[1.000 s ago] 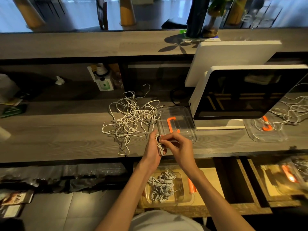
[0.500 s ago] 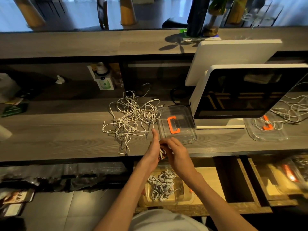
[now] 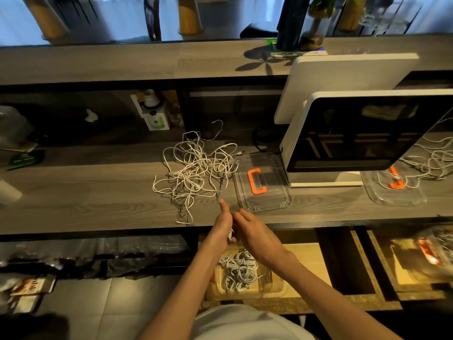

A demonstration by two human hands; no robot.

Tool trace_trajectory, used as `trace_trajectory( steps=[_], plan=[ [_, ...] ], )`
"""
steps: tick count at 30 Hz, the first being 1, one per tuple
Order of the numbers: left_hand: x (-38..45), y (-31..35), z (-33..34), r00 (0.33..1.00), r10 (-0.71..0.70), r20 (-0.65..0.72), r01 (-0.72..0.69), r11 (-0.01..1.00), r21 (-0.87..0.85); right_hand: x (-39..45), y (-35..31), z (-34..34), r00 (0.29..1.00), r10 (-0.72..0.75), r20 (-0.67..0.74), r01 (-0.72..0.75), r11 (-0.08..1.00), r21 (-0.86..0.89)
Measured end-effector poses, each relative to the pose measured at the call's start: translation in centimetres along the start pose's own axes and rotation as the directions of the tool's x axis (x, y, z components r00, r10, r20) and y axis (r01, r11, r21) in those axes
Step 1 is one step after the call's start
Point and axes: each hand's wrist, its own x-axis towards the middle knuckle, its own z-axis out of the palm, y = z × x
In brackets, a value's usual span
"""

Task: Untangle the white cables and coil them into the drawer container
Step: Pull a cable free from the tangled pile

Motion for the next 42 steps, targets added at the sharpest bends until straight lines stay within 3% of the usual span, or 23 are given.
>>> trace_trajectory(
  steps=[8, 14, 18, 22, 31, 42],
  plan=[
    [1.1, -1.7, -0.2, 0.987, 0.008, -0.160, 0.003, 0.998, 0.066, 0.4, 0.2, 0.1, 0.999, -0.038, 0.023, 0.037, 0.999, 0.017],
    [1.8, -2.0, 0.0, 0.975, 0.097, -0.200, -0.080, 0.992, 0.095, 0.6, 0.2, 1.6, 0.954, 0.281, -0.103, -0.240, 0.925, 0.296],
    [2.2, -2.2, 0.3, 0.971, 0.124, -0.203, -0.104, 0.989, 0.106, 0.5, -0.2, 2.1, 0.930, 0.326, -0.171, -0.257, 0.908, 0.330],
    [2.6, -2.4, 0.4, 0.975, 0.081, -0.206, -0.080, 0.997, 0.012, 0.2, -0.2, 2.0, 0.899, 0.380, -0.218, -0.272, 0.874, 0.403],
    [2.5, -2.4, 0.3, 0.999, -0.046, -0.028, 0.038, 0.966, -0.257, -1.0, 0.3, 1.1, 0.880, 0.440, -0.181, -0.255, 0.758, 0.600],
    [3.4, -3.8, 0.9, 0.990, -0.132, -0.046, 0.106, 0.922, -0.372, -1.6, 0.3, 2.3, 0.895, 0.421, -0.148, -0.295, 0.807, 0.512]
  ],
)
